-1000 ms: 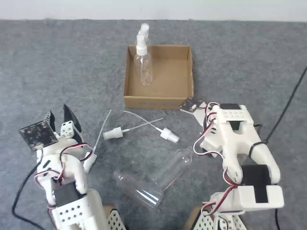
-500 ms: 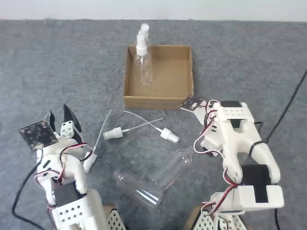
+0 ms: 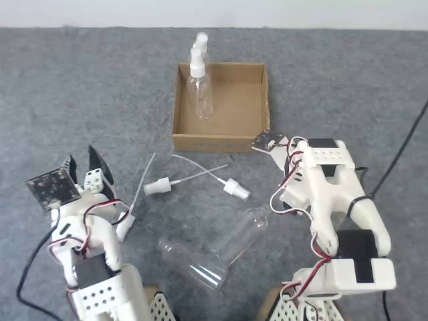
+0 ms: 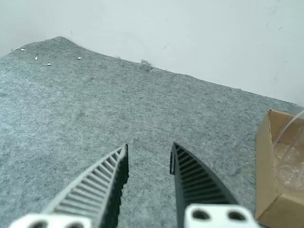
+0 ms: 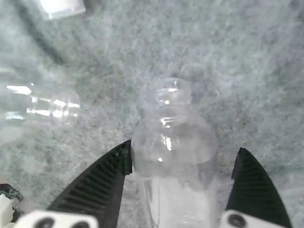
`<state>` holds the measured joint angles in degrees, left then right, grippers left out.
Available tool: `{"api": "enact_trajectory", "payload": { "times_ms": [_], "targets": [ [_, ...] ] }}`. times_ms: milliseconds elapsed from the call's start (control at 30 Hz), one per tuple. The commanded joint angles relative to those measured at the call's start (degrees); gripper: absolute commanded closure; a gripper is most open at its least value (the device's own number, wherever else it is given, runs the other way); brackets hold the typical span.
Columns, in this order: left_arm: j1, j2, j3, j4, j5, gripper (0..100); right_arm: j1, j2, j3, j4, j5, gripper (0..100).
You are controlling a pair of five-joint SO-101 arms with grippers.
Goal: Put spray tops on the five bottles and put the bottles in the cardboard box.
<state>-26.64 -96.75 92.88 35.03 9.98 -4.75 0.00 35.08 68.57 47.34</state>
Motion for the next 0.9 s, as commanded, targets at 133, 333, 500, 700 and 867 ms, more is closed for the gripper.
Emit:
{"api": "enact_trajectory", "payload": {
  "times_ms": [133,333,500,700,867],
  "targets": [
    [0.09,-0.79,-0.66,-1.67,-0.44,86,0.75,-1.19,-4.13,0.75,0.26,71.6],
    [0.09,-0.79,-0.66,-1.67,-0.44,86,0.75,-1.19,-4.22,0.66,0.26,71.6],
    [0.09,-0.79,-0.66,-1.67,-0.44,86,0.13,-1.19,-5.36,0.75,0.18,71.6],
    [0.09,-0.79,-0.66,-1.67,-0.44,86,-0.48,-1.19,-5.36,0.75,0.18,71.7],
    [0.09,-0.79,-0.66,-1.67,-0.44,86,-0.48,-1.19,-5.36,0.75,0.18,78.7]
  ]
}}
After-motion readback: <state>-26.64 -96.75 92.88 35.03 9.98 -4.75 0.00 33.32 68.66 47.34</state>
